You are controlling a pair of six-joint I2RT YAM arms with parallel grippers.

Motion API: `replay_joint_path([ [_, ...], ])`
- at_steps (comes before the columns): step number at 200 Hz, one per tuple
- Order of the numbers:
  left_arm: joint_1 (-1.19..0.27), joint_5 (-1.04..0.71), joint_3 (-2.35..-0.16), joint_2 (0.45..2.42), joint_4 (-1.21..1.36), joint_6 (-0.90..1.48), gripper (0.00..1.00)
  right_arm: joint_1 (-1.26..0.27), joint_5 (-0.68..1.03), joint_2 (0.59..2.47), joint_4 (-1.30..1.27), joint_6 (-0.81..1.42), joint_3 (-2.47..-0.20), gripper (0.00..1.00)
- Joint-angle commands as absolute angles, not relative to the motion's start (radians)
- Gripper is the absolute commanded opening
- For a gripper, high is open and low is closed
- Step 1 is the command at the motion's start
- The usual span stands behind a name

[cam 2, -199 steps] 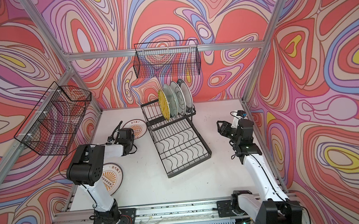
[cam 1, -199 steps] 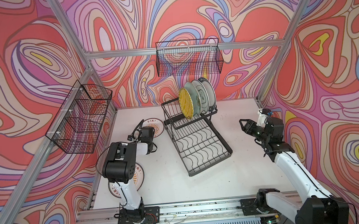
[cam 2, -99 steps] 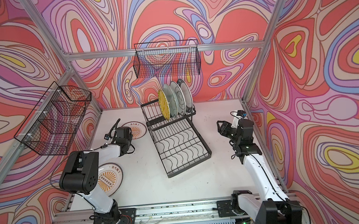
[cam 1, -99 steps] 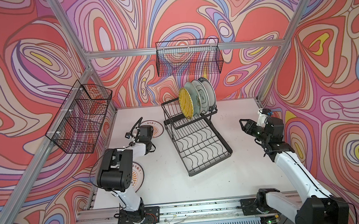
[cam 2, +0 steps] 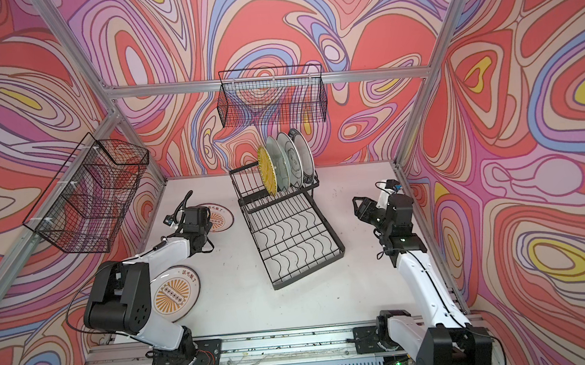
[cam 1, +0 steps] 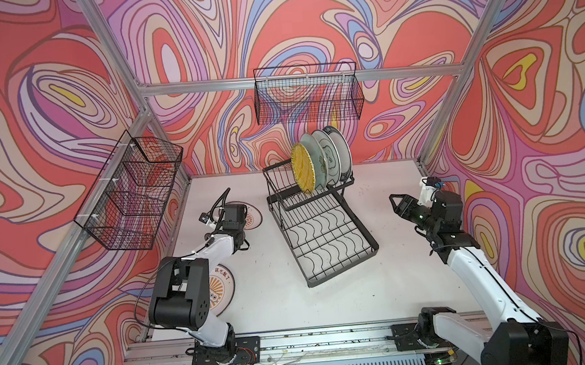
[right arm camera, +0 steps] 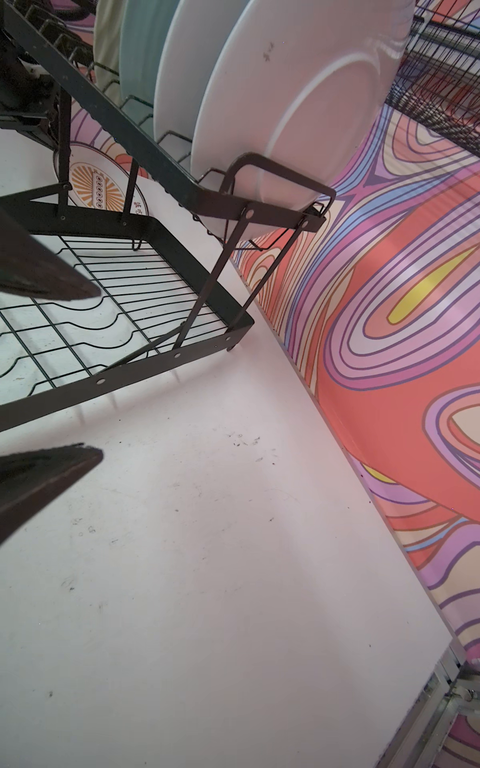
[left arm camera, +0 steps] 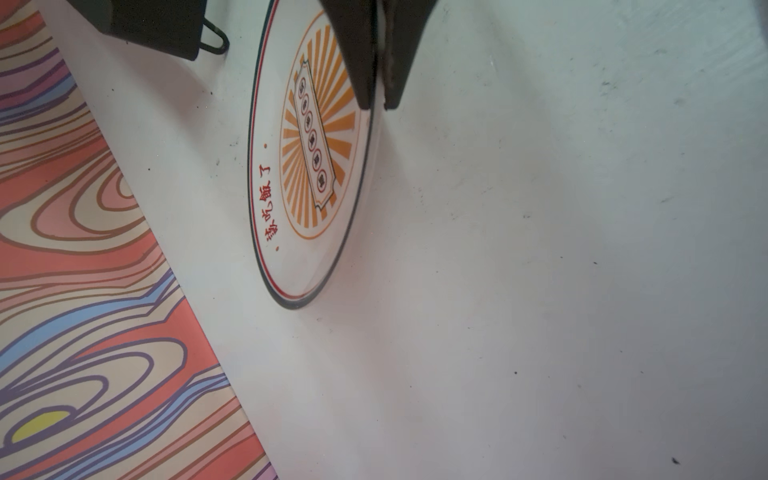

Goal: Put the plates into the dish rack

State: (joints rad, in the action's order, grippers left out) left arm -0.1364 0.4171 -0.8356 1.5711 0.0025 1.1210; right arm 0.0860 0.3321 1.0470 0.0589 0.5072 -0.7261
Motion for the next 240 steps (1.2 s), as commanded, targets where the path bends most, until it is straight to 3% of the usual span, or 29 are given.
replay_joint_path([
  [1, -0.137, 0.447, -0.812, 1.530, -0.126, 1.030, 0.00, 0.094, 0.343, 1.042, 0.044, 0.508, -0.725, 0.57],
  [123, -0.144, 0.433, -0.845, 1.389, -0.256, 0.859, 0.00, 0.094, 0.351, 1.037, 0.038, 0.513, -0.720, 0.56],
  [240, -0.169, 0.397, -0.800, 1.212, -0.347, 0.835, 0.00, 0.094, 0.362, 1.030, 0.042, 0.517, -0.723, 0.55],
])
